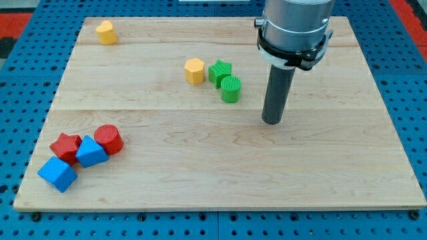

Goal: Separate the green circle from the green star

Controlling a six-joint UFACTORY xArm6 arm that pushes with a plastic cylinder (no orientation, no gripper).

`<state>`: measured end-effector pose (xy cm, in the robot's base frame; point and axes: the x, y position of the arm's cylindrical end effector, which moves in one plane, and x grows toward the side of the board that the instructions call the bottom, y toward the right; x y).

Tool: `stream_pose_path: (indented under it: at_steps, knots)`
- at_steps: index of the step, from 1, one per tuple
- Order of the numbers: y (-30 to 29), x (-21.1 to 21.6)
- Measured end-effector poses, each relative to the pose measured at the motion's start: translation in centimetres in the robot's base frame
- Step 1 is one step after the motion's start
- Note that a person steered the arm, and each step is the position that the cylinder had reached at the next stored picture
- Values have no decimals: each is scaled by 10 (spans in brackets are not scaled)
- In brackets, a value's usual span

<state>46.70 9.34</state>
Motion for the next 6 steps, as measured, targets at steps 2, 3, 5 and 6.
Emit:
stream_pose_path:
  at_steps: [2, 3, 5, 6]
  knots:
    - [1, 0]
    - [12, 0]
    - [25, -3]
    - [-9, -55]
